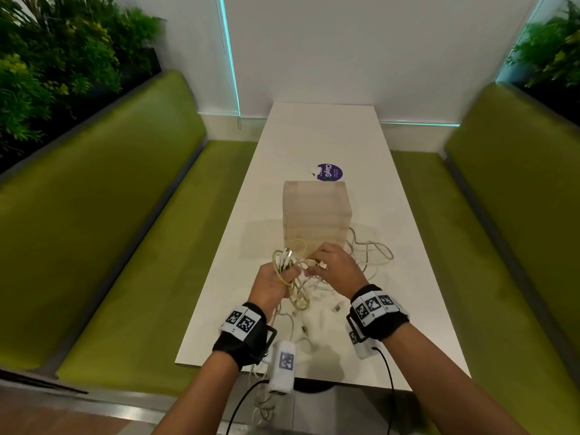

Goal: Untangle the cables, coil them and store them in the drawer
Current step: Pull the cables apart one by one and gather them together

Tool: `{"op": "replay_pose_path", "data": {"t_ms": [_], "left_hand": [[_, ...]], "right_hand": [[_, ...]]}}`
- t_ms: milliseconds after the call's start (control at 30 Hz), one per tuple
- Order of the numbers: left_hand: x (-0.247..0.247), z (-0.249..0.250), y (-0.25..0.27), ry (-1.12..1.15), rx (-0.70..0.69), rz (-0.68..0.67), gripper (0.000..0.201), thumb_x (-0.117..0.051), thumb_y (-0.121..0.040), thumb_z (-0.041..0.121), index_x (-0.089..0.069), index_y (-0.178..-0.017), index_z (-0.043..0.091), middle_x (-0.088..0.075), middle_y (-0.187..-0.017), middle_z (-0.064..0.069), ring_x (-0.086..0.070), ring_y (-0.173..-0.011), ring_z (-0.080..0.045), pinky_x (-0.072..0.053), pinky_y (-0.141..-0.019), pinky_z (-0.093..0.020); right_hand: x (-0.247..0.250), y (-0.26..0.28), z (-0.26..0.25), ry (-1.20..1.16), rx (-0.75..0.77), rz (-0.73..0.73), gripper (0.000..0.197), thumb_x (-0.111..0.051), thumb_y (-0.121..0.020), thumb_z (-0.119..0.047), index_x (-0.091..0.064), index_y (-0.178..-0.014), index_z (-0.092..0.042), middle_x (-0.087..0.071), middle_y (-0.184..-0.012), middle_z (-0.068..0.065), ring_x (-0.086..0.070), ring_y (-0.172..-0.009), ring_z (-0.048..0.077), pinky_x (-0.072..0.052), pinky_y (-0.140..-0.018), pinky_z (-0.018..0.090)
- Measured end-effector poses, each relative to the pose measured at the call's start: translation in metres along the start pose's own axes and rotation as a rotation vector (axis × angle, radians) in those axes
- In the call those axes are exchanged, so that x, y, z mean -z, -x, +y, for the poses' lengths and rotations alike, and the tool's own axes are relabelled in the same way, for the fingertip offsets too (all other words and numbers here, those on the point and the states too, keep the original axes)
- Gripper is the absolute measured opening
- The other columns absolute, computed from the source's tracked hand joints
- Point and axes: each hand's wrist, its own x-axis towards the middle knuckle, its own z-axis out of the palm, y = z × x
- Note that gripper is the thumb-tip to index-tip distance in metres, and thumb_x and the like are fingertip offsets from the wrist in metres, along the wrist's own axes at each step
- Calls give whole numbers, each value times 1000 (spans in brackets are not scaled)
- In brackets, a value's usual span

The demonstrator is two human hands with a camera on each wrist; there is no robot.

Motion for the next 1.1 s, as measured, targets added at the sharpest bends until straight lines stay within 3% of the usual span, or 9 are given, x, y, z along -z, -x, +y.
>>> {"op": "replay_pose_path", "data": {"t_ms": [67, 167, 367, 567, 667, 733, 867, 1000, 1100], "left_hand": [[9, 1, 0, -15, 2, 33, 26, -62, -86, 4, -51, -64, 12, -44, -54, 1, -39, -51, -16, -36, -56, -32], [25, 4, -2, -18, -2, 92, 37, -62, -86, 5, -41, -59, 18, -36, -47, 9, -32, -45, -10, -35, -54, -28], [38, 5, -2, -75, -33, 3, 26, -63, -86, 8, -43, -69, 13, -33, -53, 6, -31, -46, -9, -35, -47, -20], [34, 4, 5, -177, -45, -136, 23, -62, -87, 5, -45, -71, 8, -32, -49, 7, -29, -42, -8, -31, -42, -17], [30, 3, 5, -269, -49, -194, 27, -62, -85, 5, -42, -68, 10, -32, -51, 4, -28, -44, -10, -27, -44, -21], [26, 1, 7, -381, -67, -258, 20, -63, -83, 8, -47, -71, 8, -36, -55, 1, -30, -48, -13, -25, -47, -24], [19, -4, 9, -547, -93, -378, 23, -60, -83, 7, -52, -65, 16, -43, -54, 13, -34, -49, -5, -28, -50, -19], [16, -11, 8, -830, -129, -387, 13, -59, -85, 10, -55, -74, 15, -49, -61, 9, -44, -60, -12, -37, -56, -23], [15, -13, 8, -796, -92, -387, 9, -59, -85, 12, -57, -76, 14, -55, -68, 4, -48, -61, -11, -39, -59, -24]], "right_hand": [[5, 3, 6, -59, -118, -99, 14, -69, -82, -26, -70, -88, -13, -53, -85, -4, -48, -80, 14, -34, -69, 28], [14, 8, 22, -163, -235, -114, 8, -69, -81, -19, -71, -83, -11, -58, -84, 3, -56, -78, 21, -45, -74, 37], [29, 11, 27, -19, -464, -233, 48, -68, -84, -32, -56, -125, -9, -59, -116, 8, -56, -108, 26, -43, -88, 35], [50, 15, -2, 195, -438, -275, 38, -52, -95, -25, -52, -133, -24, -53, -137, 6, -52, -121, 24, -43, -97, 35], [59, 18, -31, -135, -293, -202, 54, -52, -90, -50, -44, -139, -28, -48, -141, 1, -50, -125, 21, -41, -103, 38], [60, 20, -54, -346, -243, -288, 64, -54, -85, -55, -33, -143, -38, -41, -144, -6, -49, -124, 18, -41, -102, 34], [46, 23, -66, -361, -246, -417, 64, -65, -80, -52, -43, -138, -36, -49, -138, -2, -54, -117, 14, -43, -100, 30], [38, 30, -66, -570, -347, -373, 38, -62, -86, -43, -63, -119, -24, -60, -116, -13, -57, -109, 10, -46, -97, 30], [41, 32, -67, -572, -358, -407, 47, -70, -79, -43, -60, -120, -24, -59, -113, -12, -58, -109, 11, -46, -96, 30]]}}
